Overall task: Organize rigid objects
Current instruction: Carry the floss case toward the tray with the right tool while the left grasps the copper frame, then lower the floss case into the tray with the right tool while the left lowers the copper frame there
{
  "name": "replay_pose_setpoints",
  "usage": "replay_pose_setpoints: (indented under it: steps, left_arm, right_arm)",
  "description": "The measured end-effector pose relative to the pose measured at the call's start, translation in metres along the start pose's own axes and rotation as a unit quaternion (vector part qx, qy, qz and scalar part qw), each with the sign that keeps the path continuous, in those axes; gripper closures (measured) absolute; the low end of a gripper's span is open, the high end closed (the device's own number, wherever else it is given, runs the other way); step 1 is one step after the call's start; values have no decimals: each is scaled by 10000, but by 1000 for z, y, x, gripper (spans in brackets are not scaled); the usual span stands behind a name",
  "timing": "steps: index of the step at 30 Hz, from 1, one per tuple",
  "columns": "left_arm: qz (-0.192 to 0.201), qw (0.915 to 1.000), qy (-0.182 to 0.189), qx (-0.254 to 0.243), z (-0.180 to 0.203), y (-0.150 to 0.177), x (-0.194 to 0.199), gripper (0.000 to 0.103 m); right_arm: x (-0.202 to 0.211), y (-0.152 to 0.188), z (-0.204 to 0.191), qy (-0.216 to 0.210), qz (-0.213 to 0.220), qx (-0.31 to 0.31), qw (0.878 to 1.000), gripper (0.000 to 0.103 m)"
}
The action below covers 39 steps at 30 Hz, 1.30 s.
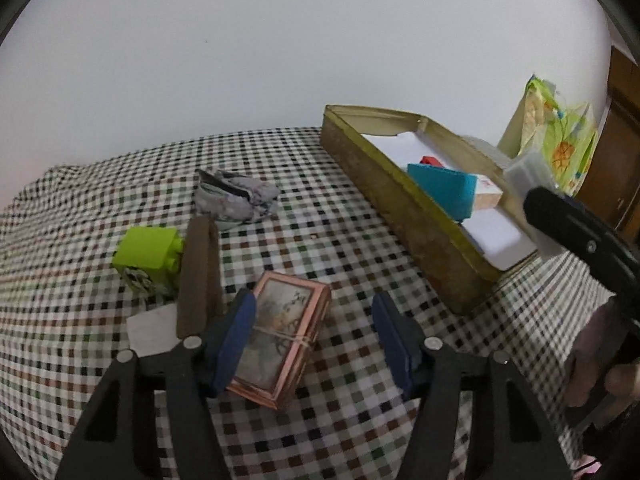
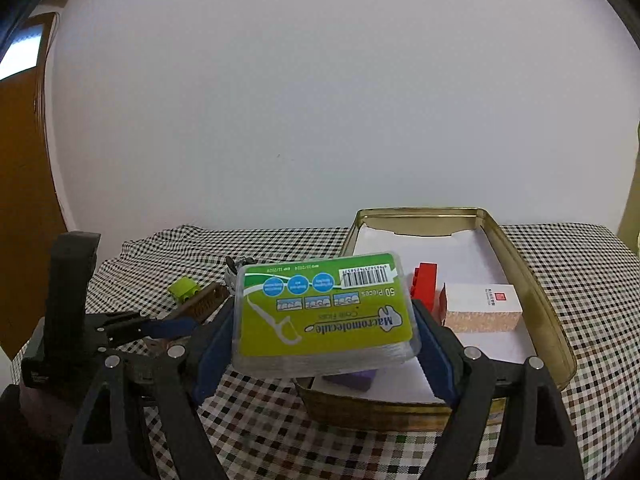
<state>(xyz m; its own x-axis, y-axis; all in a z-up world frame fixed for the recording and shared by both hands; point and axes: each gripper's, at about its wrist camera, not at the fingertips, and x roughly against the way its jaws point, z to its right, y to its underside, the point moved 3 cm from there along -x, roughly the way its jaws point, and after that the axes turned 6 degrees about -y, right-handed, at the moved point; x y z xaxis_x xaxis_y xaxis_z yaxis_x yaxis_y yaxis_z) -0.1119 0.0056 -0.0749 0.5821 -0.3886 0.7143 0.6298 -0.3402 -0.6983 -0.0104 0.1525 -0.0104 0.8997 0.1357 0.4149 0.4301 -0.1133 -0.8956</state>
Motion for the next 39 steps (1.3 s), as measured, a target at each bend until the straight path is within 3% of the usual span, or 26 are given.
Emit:
replay_pose_setpoints:
  steps: [3, 5, 9, 12, 14, 15, 29, 32, 35, 39]
  left_arm:
    - [-85, 9996, -286, -21, -6, 0, -5, 36]
    - [-394, 9982, -396, 219, -16, 2, -15, 35]
    - [-441, 9977, -266, 445, -25, 5, -13, 31]
    - [-463, 9972, -440, 380, -24, 6, -12, 37]
    - [-427, 9971, -446, 447, -27, 7, -10, 55]
    - [-414, 9970, -419, 501, -28, 8, -8, 56]
    - [-435, 9961, -596, 493, -9, 14, 1, 57]
    - [-290, 9964, -357, 714, -5, 13, 6, 57]
    - [220, 9960, -98, 855, 2, 10, 22, 57]
    - [609, 9947, -40, 832, 17, 5, 36, 57]
  right_arm:
    - [-3, 0, 1, 5, -19, -22, 10000, 20]
    - [-5, 0, 2, 18, -38, -25, 10000, 20]
    - [-9, -2, 0, 35, -45, -18, 10000, 20]
    - [-11, -2, -1, 62, -50, -17, 10000, 20]
    - [-12, -2, 1, 76, -68, -34, 9999, 20]
    - [-12, -1, 3, 76, -72, -47, 9999, 20]
    - [-13, -3, 7, 168, -16, -140, 9998, 20]
    - [-7, -6, 8, 169, 117, -165, 9997, 20]
    - [-2, -9, 11, 246, 253, -122, 9993, 20]
    - [3, -11, 20, 295, 351, -158, 9988, 20]
